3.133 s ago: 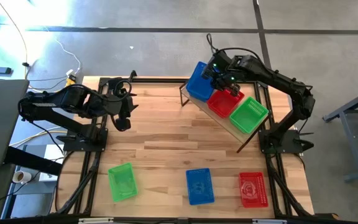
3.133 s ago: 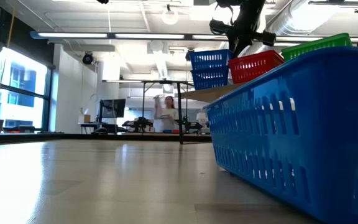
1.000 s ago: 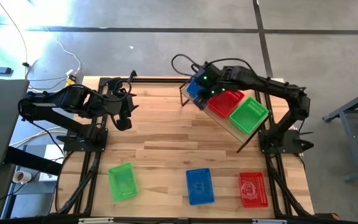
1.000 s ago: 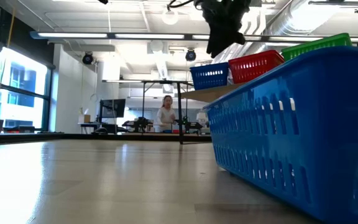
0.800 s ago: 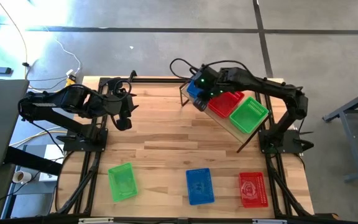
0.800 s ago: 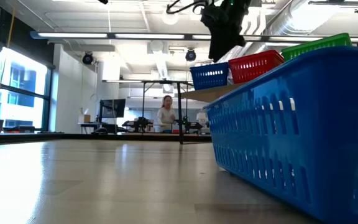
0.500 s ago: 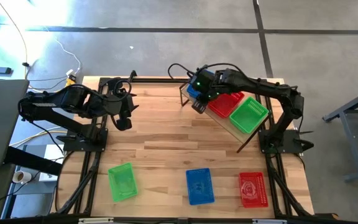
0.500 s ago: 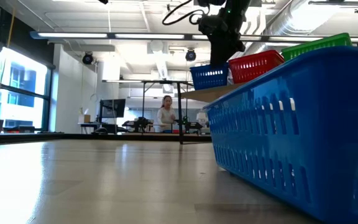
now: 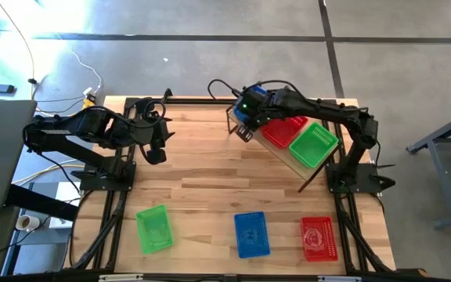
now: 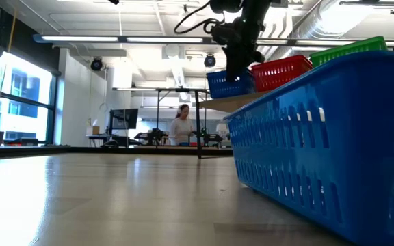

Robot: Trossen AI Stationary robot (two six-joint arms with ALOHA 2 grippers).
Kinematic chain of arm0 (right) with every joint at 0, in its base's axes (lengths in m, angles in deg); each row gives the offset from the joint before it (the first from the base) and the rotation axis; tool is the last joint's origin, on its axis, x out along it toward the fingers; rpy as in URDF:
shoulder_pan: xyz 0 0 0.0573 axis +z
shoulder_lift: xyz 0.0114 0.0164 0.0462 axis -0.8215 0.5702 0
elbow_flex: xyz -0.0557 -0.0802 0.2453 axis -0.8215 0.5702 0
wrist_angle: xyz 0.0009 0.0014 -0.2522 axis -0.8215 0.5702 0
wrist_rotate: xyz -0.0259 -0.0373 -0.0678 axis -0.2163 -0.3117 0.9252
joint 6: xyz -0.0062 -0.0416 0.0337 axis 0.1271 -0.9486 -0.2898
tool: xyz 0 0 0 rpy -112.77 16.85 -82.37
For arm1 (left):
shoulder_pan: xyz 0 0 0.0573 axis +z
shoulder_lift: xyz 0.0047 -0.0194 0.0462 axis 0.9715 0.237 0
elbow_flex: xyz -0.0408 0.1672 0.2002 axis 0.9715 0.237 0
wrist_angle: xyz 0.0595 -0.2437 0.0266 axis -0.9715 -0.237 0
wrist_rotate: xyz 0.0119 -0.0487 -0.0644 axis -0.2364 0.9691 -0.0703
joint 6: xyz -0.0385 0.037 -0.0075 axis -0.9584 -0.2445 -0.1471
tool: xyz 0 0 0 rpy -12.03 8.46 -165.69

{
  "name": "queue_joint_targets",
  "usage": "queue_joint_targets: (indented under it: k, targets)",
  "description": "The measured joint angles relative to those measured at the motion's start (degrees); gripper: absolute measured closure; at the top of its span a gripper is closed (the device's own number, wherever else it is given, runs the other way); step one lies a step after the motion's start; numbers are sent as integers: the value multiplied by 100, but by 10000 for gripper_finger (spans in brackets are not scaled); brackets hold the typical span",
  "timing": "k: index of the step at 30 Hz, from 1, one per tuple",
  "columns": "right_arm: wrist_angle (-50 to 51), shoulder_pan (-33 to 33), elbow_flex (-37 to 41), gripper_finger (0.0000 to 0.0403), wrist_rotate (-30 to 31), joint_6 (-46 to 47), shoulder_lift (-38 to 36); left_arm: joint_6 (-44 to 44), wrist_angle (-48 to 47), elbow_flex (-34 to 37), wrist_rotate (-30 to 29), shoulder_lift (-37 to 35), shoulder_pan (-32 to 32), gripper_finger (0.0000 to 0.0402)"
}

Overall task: Stack baskets on shelf by color
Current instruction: Stack the top blue basket on the blue basket on the shelf, then stack the green basket on the stacked green baskets on the shelf

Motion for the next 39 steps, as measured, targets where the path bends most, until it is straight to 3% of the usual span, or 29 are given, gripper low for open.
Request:
queue_joint_targets:
  k: [6,24,39]
  targets:
    - [-189,-60,0,394,16,289,-6,-4,0,0,0,0,0,225]
    - [-220,-134,0,300,-302,583,-49,-2,0,0,0,-1,0,225]
    - [-263,-98,0,295,-386,1183,-764,-285,-48,0,-1,-1,1,225]
